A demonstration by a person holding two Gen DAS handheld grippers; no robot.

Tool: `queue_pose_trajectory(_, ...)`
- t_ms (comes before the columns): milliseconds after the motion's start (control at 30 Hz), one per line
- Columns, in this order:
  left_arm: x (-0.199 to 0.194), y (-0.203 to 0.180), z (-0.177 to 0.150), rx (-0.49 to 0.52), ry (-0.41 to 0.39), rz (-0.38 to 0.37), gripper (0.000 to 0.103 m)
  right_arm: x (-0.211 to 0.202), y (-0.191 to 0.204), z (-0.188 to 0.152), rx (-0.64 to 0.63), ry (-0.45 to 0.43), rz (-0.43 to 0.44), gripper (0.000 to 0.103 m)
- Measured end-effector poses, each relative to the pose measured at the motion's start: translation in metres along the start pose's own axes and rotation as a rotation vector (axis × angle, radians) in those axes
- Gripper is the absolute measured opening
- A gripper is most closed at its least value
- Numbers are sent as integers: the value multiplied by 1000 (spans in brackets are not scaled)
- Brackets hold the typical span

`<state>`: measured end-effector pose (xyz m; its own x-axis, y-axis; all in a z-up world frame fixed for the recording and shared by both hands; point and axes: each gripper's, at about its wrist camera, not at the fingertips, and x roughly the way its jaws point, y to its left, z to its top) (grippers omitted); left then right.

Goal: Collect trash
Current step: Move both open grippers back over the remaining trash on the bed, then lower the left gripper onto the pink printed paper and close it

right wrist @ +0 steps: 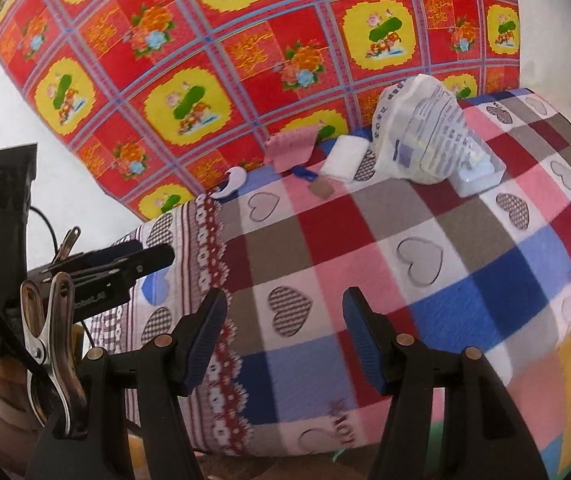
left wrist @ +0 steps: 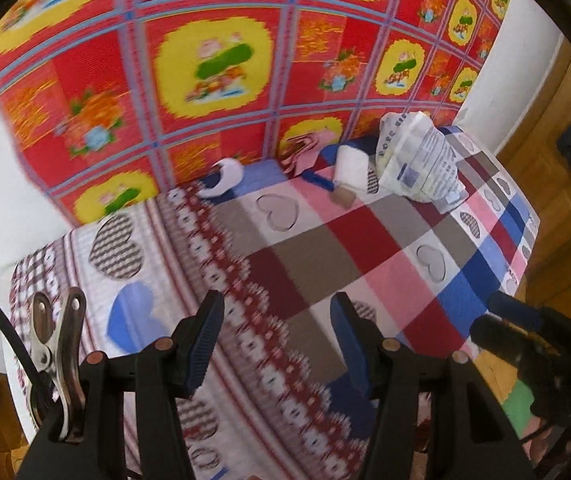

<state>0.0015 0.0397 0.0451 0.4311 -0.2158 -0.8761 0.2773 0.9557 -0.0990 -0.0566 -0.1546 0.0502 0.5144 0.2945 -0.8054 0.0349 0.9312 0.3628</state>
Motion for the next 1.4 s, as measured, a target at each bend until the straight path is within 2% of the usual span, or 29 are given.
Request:
queue_pose_trajectory(467,77,-70,82,63,29,85,58,28,-69,39,-50,80,96,62)
queue_pose_trajectory(567,95,-81,95,83,48,132,58,37,-80,41,-56,108,126,62)
queue_pose_trajectory(733,119,-92,110,100,74,135,58,48,-94,45,-51,135,150,62)
queue_pose_trajectory(1033,159,-86,139,87,85,195,58,65,-117,46,-12,171,197,62)
queue_pose_trajectory(1233,184,-76,149,92,120,196,58,76,-127,47,19,194,207,62)
queue_pose_trajectory(1400,200,-68,155,50,123,176,58,79,-129,49,9,197,197,62)
